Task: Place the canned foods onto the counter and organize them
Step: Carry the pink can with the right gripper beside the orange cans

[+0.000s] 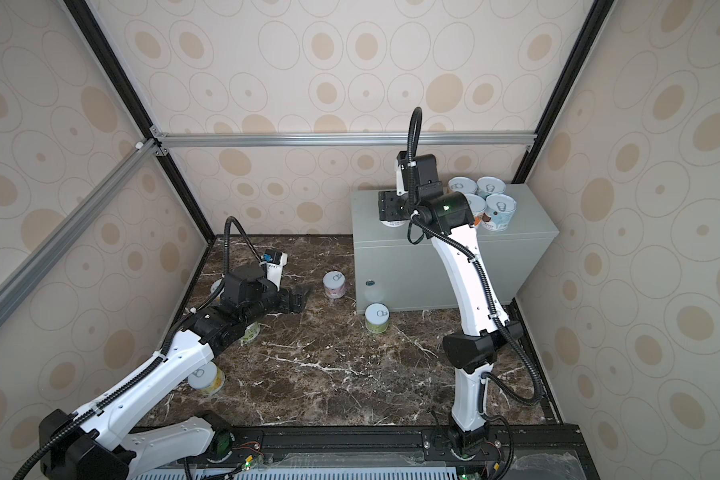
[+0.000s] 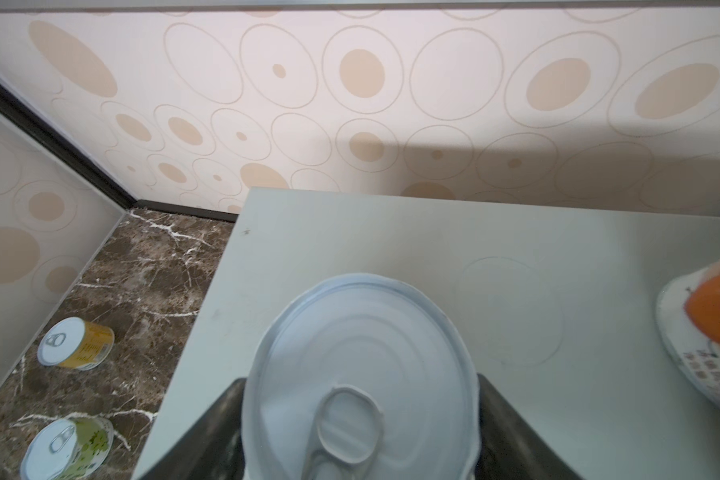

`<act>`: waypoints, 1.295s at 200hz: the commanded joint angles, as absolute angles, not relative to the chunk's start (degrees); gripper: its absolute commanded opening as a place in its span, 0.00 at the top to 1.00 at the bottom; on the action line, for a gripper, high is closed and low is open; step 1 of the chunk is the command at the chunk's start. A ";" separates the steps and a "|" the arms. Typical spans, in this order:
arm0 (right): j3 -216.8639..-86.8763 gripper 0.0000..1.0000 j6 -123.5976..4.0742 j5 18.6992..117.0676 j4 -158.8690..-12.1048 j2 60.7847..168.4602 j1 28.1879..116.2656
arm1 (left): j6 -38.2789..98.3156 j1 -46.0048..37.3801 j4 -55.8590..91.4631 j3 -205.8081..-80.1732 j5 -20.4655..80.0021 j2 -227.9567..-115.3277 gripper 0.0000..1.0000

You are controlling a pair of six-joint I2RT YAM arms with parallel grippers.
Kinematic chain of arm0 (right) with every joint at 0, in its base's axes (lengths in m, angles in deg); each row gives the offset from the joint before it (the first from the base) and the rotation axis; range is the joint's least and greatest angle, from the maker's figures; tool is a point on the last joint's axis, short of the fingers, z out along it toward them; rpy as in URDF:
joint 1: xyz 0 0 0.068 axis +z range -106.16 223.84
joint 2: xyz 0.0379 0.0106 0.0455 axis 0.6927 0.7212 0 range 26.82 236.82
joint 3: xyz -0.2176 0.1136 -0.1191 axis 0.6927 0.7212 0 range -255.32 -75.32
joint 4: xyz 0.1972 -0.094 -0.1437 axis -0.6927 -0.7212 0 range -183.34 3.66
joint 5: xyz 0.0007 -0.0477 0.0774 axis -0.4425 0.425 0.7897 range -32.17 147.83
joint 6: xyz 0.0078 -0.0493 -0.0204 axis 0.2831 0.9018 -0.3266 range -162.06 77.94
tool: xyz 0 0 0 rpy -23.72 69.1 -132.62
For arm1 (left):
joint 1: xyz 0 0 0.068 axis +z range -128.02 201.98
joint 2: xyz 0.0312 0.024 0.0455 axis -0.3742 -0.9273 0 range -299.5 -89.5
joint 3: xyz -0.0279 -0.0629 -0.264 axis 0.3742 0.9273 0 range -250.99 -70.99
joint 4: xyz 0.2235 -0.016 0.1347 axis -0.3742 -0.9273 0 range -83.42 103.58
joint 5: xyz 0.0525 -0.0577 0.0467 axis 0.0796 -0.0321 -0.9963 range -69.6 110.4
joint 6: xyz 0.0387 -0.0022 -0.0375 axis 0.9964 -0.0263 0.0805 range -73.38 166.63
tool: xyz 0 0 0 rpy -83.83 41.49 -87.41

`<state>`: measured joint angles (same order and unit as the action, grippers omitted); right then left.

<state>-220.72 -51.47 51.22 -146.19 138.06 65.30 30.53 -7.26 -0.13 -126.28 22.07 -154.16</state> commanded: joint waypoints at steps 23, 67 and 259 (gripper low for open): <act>-223.58 0.34 -49.54 51.09 -145.04 140.22 62.21 | 30.54 -6.72 1.42 -126.36 23.29 -154.75 0.01; -224.53 0.35 -48.65 49.92 -144.74 141.55 60.28 | 30.45 -6.67 1.50 -126.36 24.17 -155.76 0.01; -227.81 0.30 -49.13 52.51 -144.26 144.67 53.59 | 30.10 -6.40 2.03 -126.36 26.72 -158.05 0.01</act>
<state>-226.40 -49.68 52.27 -143.81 143.57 54.17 30.48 -6.88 0.87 -126.17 26.09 -157.75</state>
